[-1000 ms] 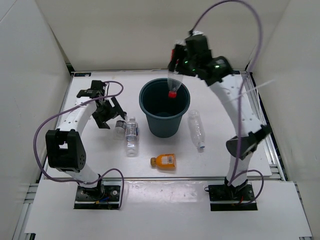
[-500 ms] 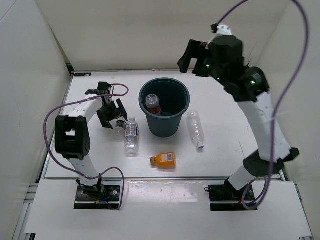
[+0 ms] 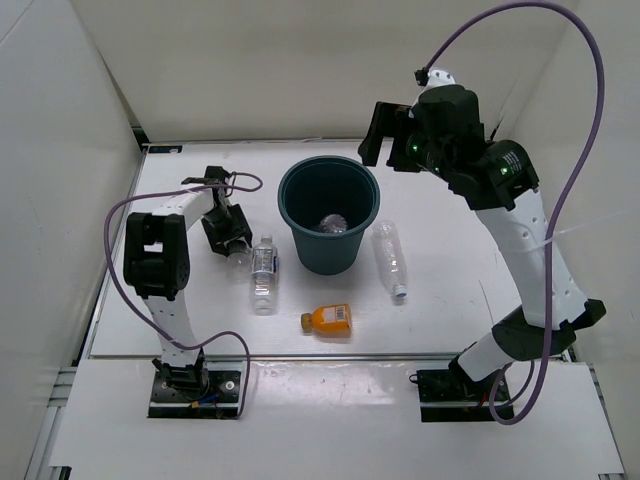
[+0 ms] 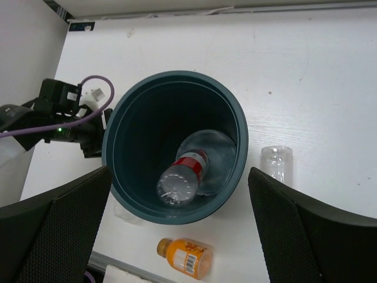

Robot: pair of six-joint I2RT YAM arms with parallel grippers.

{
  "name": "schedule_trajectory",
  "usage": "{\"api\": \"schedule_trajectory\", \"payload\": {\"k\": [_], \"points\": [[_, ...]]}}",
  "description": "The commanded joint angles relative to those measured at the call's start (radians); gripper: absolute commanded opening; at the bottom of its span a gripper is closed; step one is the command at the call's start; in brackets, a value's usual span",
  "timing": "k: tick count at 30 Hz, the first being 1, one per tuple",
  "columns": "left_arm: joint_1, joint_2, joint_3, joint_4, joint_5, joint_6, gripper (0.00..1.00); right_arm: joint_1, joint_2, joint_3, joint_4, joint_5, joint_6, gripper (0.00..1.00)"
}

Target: Put the plastic bottles in the bin

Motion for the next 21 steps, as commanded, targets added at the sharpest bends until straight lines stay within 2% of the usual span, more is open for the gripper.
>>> {"api": "schedule_trajectory", "payload": {"k": [1, 5, 6, 11, 15, 19, 21], "points": [[-0.005, -0.054, 0.01, -0.029, -0.073, -0.028, 0.44, 0.004, -0.021, 0.001, -0.001, -0.014, -0.015, 1.0], [-0.005, -0.172, 0.076, -0.118, -0.123, -0.103, 0.35, 0.004, -0.021, -0.008, -0.001, -0.014, -0.006, 1.0], [-0.005, -0.198, 0.135, -0.138, -0.138, -0.123, 0.34, 0.004, -0.021, -0.008, -0.011, -0.014, -0.006, 1.0], [-0.073, -0.347, 0.378, -0.248, -0.188, -0.246, 0.34, -0.007, -0.041, -0.063, -0.022, -0.014, 0.037, 1.0], [-0.162, -0.396, 0.525, -0.219, -0.188, -0.246, 0.37, -0.04, -0.059, -0.103, -0.022, -0.037, 0.065, 1.0], [-0.23, -0.313, 0.677, -0.159, -0.09, -0.235, 0.39, -0.103, -0.079, -0.167, -0.031, -0.079, 0.123, 1.0], [-0.278, -0.213, 0.799, -0.159, -0.068, -0.235, 0.39, -0.146, -0.095, -0.203, -0.031, -0.1, 0.167, 1.0]]}}
